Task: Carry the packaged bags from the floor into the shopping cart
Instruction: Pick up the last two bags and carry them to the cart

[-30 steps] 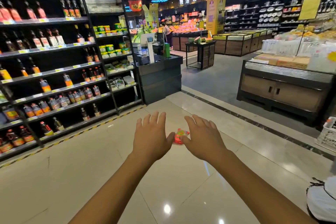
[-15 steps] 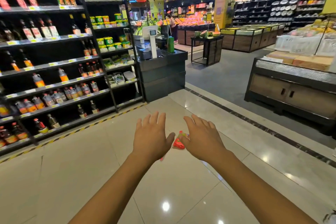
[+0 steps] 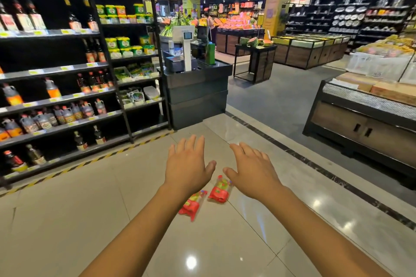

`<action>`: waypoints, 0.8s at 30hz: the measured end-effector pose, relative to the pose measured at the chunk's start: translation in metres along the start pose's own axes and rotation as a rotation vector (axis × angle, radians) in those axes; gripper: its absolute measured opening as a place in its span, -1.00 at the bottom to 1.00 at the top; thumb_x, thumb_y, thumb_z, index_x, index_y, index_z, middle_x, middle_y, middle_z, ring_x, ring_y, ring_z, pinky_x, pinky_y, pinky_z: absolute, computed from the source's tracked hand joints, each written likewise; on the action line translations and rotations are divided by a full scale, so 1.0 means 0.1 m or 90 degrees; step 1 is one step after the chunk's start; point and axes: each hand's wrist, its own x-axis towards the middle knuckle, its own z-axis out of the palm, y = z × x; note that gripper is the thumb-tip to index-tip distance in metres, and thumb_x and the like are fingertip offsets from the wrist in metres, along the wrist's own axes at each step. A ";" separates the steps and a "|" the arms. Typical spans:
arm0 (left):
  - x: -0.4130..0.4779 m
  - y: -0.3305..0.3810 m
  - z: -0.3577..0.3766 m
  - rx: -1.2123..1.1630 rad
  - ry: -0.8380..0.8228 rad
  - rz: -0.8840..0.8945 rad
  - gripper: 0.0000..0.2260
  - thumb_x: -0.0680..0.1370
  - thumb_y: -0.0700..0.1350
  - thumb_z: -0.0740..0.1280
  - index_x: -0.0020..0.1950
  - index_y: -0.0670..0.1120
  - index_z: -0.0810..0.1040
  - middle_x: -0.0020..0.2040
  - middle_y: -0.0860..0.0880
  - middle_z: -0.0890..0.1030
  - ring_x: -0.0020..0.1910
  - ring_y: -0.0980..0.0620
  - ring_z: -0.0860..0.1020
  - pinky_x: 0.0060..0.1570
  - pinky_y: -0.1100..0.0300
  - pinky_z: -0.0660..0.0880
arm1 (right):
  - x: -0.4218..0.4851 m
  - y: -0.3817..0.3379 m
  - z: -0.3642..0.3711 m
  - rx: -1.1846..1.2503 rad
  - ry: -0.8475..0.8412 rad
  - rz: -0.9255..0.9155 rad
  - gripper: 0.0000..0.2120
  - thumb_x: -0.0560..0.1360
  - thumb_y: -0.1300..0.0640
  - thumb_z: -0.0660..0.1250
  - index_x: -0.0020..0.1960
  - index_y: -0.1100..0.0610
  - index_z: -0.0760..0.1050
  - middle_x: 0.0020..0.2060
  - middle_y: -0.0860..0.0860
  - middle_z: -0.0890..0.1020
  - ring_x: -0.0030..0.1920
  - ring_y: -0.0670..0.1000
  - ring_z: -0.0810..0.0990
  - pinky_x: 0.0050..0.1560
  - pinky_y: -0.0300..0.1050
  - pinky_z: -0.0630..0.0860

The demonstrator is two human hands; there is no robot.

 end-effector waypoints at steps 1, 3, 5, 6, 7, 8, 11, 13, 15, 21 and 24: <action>0.11 -0.04 0.04 0.002 -0.009 -0.001 -0.34 0.62 0.28 0.17 0.62 -0.02 0.15 0.61 -0.05 0.25 0.57 -0.11 0.21 0.54 -0.12 0.16 | 0.12 0.01 0.02 0.003 -0.003 0.003 -0.39 0.64 -0.22 0.19 0.60 -0.03 0.12 0.57 0.01 0.26 0.54 0.08 0.27 0.51 0.07 0.21; 0.32 -0.11 0.11 0.005 -0.015 0.000 -0.34 0.62 0.28 0.16 0.63 -0.02 0.13 0.63 -0.05 0.22 0.59 -0.12 0.18 0.55 -0.14 0.13 | 0.35 0.04 0.06 0.005 -0.006 0.009 -0.38 0.64 -0.22 0.19 0.61 -0.03 0.11 0.59 0.01 0.24 0.56 0.08 0.25 0.52 0.07 0.19; 0.53 -0.17 0.17 0.004 -0.019 0.004 -0.34 0.62 0.28 0.17 0.63 -0.02 0.13 0.63 -0.05 0.22 0.60 -0.12 0.18 0.56 -0.13 0.13 | 0.57 0.07 0.10 0.010 -0.005 0.012 -0.38 0.64 -0.22 0.19 0.60 -0.02 0.12 0.57 0.01 0.26 0.55 0.08 0.25 0.52 0.07 0.20; 0.62 -0.20 0.20 0.004 -0.018 0.005 -0.34 0.63 0.28 0.17 0.63 -0.02 0.13 0.63 -0.06 0.22 0.59 -0.12 0.18 0.56 -0.12 0.13 | 0.67 0.08 0.12 0.012 -0.004 0.013 -0.39 0.64 -0.22 0.19 0.60 -0.02 0.13 0.56 0.02 0.27 0.54 0.08 0.26 0.51 0.07 0.20; 0.72 -0.22 0.23 0.005 -0.017 0.005 -0.34 0.63 0.28 0.17 0.62 -0.02 0.14 0.62 -0.06 0.23 0.59 -0.11 0.19 0.55 -0.12 0.14 | 0.78 0.10 0.15 0.012 -0.005 0.011 -0.39 0.64 -0.22 0.19 0.59 -0.02 0.13 0.56 0.02 0.28 0.54 0.08 0.26 0.51 0.07 0.20; 0.82 -0.24 0.27 0.004 -0.018 0.006 -0.34 0.63 0.28 0.17 0.63 -0.02 0.13 0.62 -0.06 0.22 0.59 -0.11 0.19 0.55 -0.12 0.13 | 0.89 0.12 0.18 0.012 -0.006 0.010 -0.39 0.64 -0.22 0.19 0.59 -0.02 0.13 0.56 0.02 0.28 0.54 0.08 0.26 0.52 0.07 0.20; 1.12 -0.28 0.39 0.004 -0.024 0.004 -0.33 0.63 0.28 0.17 0.63 -0.02 0.12 0.63 -0.05 0.21 0.60 -0.11 0.17 0.57 -0.13 0.12 | 1.22 0.19 0.25 0.018 -0.003 0.009 -0.38 0.63 -0.23 0.20 0.59 -0.02 0.14 0.53 0.02 0.31 0.52 0.08 0.29 0.51 0.08 0.22; 1.35 -0.30 0.49 0.007 -0.023 0.002 -0.33 0.62 0.28 0.17 0.63 -0.02 0.12 0.63 -0.05 0.22 0.60 -0.10 0.18 0.57 -0.12 0.13 | 1.47 0.27 0.29 0.023 0.009 0.005 -0.39 0.62 -0.23 0.21 0.57 -0.02 0.17 0.50 0.01 0.36 0.49 0.08 0.33 0.48 0.07 0.25; 1.60 -0.33 0.57 0.016 -0.023 0.003 -0.33 0.62 0.28 0.17 0.63 -0.02 0.13 0.62 -0.05 0.23 0.59 -0.10 0.19 0.56 -0.12 0.14 | 1.75 0.33 0.33 0.034 0.019 0.000 -0.40 0.62 -0.23 0.22 0.56 -0.03 0.19 0.47 -0.01 0.39 0.46 0.06 0.35 0.47 0.06 0.28; 2.48 -0.39 0.79 0.042 -0.026 -0.010 -0.31 0.63 0.28 0.17 0.65 -0.03 0.09 0.64 -0.06 0.19 0.62 -0.12 0.14 0.58 -0.13 0.08 | 2.69 0.61 0.42 0.052 0.033 -0.013 -0.40 0.61 -0.24 0.23 0.56 -0.03 0.19 0.49 -0.01 0.37 0.47 0.06 0.35 0.47 0.07 0.28; 2.96 -0.41 0.89 0.060 -0.028 -0.015 -0.30 0.62 0.29 0.17 0.65 -0.03 0.10 0.64 -0.05 0.20 0.61 -0.12 0.16 0.57 -0.13 0.10 | 3.17 0.73 0.43 0.060 0.030 -0.021 -0.41 0.62 -0.23 0.23 0.55 -0.02 0.20 0.49 0.00 0.37 0.48 0.07 0.35 0.47 0.07 0.27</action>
